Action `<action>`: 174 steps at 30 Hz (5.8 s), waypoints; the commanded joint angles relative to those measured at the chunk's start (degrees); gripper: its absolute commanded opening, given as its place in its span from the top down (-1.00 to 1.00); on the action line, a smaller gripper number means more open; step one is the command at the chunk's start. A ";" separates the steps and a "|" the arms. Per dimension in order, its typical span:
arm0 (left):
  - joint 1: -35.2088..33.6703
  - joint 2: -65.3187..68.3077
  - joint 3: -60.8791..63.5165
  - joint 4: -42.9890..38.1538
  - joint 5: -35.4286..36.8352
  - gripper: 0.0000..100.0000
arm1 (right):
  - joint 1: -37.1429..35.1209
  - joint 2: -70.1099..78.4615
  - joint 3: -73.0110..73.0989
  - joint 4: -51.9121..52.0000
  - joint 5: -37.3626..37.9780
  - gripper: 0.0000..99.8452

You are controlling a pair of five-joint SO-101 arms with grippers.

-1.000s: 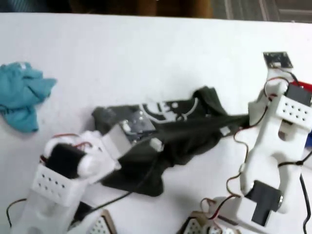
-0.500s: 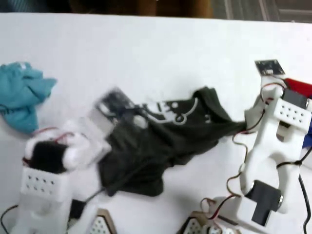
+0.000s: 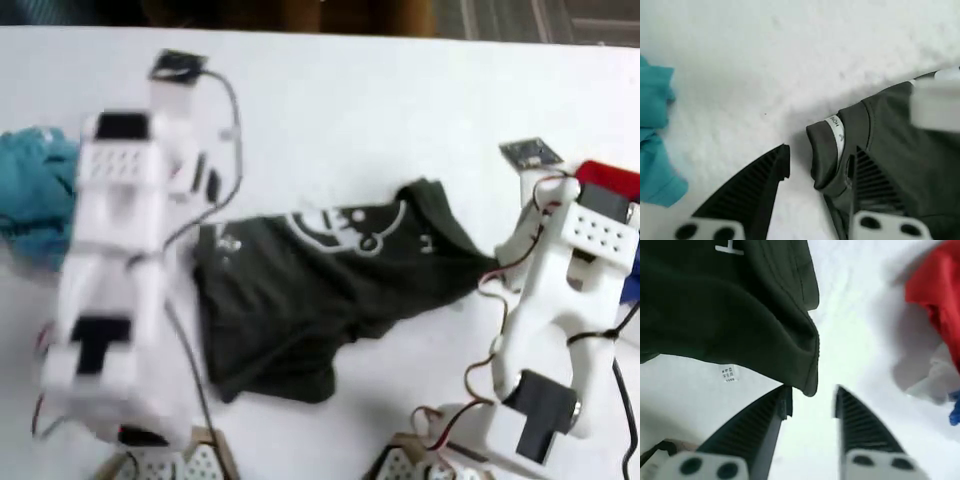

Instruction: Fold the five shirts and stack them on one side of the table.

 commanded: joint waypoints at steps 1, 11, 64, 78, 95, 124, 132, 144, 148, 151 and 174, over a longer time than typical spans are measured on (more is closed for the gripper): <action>0.70 17.76 -27.03 7.56 0.35 0.57 | 0.66 -2.95 -0.79 1.54 4.66 0.50; 2.37 38.51 -44.00 15.38 -12.31 0.57 | 9.63 -2.95 -9.76 3.12 6.59 0.50; 3.60 39.30 -22.20 15.12 -14.15 0.95 | -20.97 57.10 -56.09 -17.63 -12.75 0.96; 0.18 39.38 -22.11 14.24 -14.24 0.95 | -12.26 72.40 -93.80 0.31 -12.75 0.96; 0.18 39.38 -22.11 14.24 -14.15 0.95 | -23.87 75.82 -108.57 11.91 -13.01 0.96; -0.18 39.03 -29.67 14.95 -5.63 0.95 | -12.97 69.23 -106.99 15.78 -13.10 0.96; -1.05 39.30 -29.41 14.86 -2.11 0.95 | -17.54 67.65 -93.36 15.52 -12.75 0.96; -1.93 39.38 -31.25 11.78 1.14 0.94 | -18.33 75.91 -87.03 -3.47 -12.75 0.96; -3.78 39.38 -35.03 10.73 5.36 0.94 | -17.63 77.41 -91.69 -5.14 -12.75 0.96; -4.13 39.38 -36.79 9.14 5.54 0.94 | -17.54 78.29 -93.80 -6.46 -12.75 0.96; -5.54 38.59 -59.74 15.21 5.54 0.59 | -14.20 73.63 -110.51 4.97 -12.75 0.95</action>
